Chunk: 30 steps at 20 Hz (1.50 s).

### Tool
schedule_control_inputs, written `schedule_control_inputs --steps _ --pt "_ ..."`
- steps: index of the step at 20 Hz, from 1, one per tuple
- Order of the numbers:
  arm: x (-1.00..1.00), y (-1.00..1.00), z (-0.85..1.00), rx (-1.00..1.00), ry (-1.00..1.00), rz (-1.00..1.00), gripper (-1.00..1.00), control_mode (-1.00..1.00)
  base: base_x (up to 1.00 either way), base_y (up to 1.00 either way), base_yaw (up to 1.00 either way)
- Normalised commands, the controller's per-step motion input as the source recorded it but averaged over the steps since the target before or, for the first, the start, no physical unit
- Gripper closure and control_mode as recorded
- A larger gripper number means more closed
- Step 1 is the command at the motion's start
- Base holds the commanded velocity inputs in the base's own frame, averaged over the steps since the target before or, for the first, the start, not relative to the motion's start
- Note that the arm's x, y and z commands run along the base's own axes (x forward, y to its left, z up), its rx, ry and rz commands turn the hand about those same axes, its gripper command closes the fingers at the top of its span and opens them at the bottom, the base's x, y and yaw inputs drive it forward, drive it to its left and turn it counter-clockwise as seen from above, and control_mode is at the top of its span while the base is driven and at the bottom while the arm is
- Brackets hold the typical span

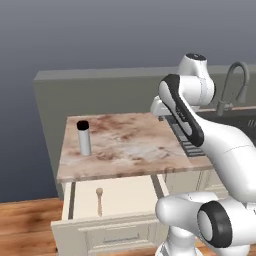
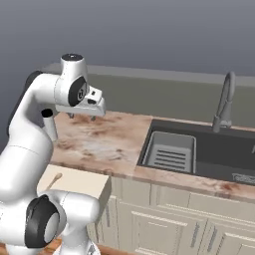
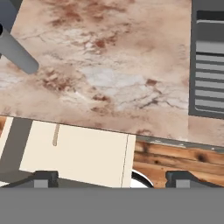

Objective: Pick the wooden spoon from the drawer and place it on the counter.

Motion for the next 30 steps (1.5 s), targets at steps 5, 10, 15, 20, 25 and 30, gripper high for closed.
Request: schedule_control_inputs --steps 5,10,15,20,25,30 --pt "0.0 0.0 0.0 0.0 0.0 0.0 -1.0 1.0 -0.17 -0.5 0.51" --pt "0.0 0.0 0.0 0.0 0.0 0.0 -1.0 1.0 -0.01 -0.29 0.59" --pt "0.0 0.0 0.0 0.0 0.0 0.0 -1.0 1.0 -0.16 -0.38 0.64" --pt "0.0 0.0 0.0 0.0 0.0 0.0 -1.0 1.0 -0.62 -0.66 0.54" --pt "0.0 0.0 0.0 0.0 0.0 0.0 -1.0 1.0 -0.54 -0.65 0.45" --pt "0.0 0.0 0.0 0.0 0.0 0.0 -1.0 1.0 -0.09 -0.51 0.41"
